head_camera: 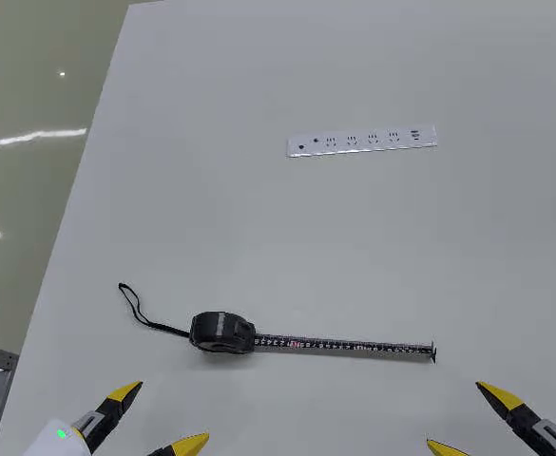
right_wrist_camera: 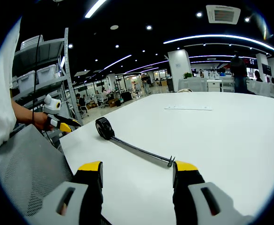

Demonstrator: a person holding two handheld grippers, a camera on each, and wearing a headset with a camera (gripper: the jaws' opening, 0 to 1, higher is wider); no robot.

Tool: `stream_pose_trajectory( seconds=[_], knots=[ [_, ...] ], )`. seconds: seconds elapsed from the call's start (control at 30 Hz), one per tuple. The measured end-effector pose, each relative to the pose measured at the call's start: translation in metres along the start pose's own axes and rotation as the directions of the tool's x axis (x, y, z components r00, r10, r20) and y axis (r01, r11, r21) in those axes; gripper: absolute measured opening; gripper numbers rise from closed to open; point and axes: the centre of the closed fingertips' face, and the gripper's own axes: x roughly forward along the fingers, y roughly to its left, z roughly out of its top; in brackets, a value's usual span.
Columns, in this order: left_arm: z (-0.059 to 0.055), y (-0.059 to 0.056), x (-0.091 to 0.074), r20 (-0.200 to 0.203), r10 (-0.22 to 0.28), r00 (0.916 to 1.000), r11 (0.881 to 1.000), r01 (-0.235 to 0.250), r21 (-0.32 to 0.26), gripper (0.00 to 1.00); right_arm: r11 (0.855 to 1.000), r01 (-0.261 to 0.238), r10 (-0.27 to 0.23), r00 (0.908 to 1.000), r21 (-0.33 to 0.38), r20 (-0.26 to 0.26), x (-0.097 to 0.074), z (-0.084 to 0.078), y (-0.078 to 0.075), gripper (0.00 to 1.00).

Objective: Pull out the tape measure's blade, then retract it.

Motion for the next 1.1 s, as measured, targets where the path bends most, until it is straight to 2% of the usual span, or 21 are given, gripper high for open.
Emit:
stream_pose_trajectory(
  seconds=[0.4,0.47,0.57,1.1],
  knots=[
    [0.015,-0.004,0.013,-0.022,0.035,0.9991,0.999,-0.035,-0.004,0.78,1.000,-0.010,0.010,0.9999,-0.026,0.011,0.008,0.006,-0.004,0.60],
    [0.016,-0.001,0.015,-0.019,0.050,0.9986,0.999,-0.050,-0.014,0.80,1.000,-0.013,0.014,0.9999,-0.026,0.009,0.009,0.006,-0.004,0.60],
    [0.018,-0.002,0.018,-0.016,0.046,0.9988,0.998,-0.046,-0.032,0.81,0.999,-0.021,0.021,0.9998,-0.036,0.007,0.012,0.008,-0.006,0.60],
    [0.026,0.003,0.029,-0.025,0.071,0.9972,0.997,-0.072,-0.035,0.84,0.999,-0.029,0.029,0.9996,-0.041,0.000,0.021,0.007,-0.008,0.59]
  ],
)
